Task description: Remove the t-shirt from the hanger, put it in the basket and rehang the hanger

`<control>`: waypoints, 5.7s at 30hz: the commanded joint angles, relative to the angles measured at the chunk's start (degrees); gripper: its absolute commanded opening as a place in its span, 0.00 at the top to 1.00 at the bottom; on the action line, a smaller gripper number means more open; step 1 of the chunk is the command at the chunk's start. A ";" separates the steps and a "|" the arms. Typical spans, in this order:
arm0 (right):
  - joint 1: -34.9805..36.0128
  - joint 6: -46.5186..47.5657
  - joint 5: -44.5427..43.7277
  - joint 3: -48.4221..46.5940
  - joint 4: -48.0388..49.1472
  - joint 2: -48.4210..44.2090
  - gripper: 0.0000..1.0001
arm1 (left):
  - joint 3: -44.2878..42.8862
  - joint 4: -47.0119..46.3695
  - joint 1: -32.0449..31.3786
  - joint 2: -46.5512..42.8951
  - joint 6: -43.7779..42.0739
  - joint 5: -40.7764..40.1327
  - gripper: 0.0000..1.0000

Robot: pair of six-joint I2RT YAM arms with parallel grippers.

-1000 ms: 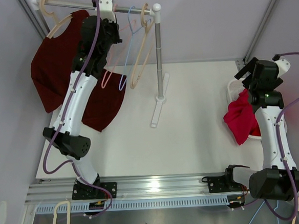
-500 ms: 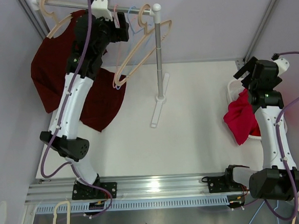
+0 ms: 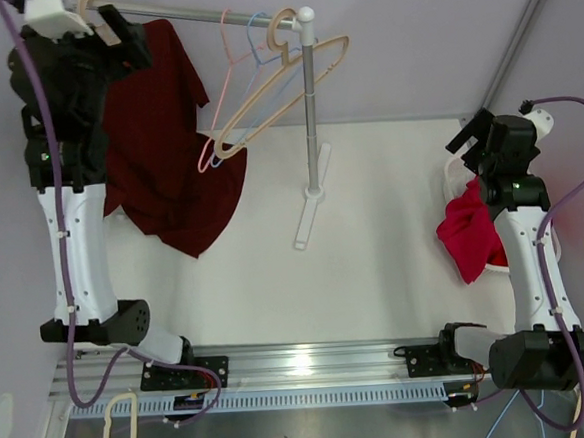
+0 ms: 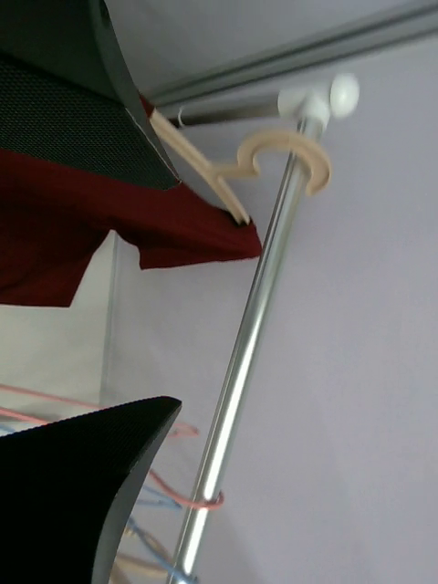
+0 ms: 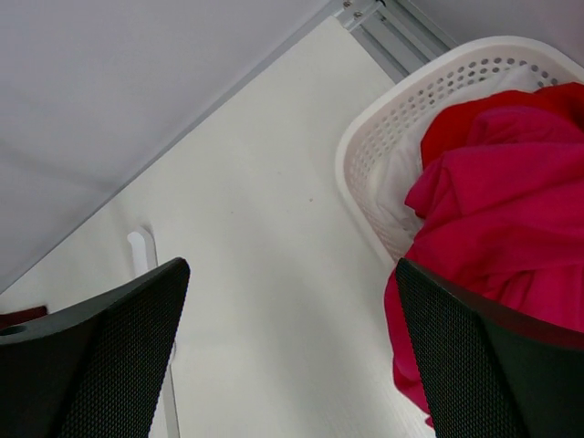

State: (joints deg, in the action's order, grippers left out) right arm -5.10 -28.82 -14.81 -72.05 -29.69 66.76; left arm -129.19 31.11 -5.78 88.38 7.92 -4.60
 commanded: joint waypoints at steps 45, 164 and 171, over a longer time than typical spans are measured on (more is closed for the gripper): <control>8.88 3.77 5.32 -18.56 6.93 15.76 0.00 | -6.78 -13.36 17.21 16.83 1.22 23.67 0.00; 18.90 6.76 2.94 -14.70 5.44 9.97 0.01 | 12.90 -26.19 6.31 4.45 -2.03 -5.32 0.99; 23.20 11.58 10.22 -12.94 8.32 3.38 0.00 | 20.90 -28.65 0.87 -3.82 -2.82 -12.78 0.99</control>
State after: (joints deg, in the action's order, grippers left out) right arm 15.70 -21.06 -9.21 -85.73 -24.47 73.47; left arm -109.03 7.88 -3.01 91.11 6.98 -10.52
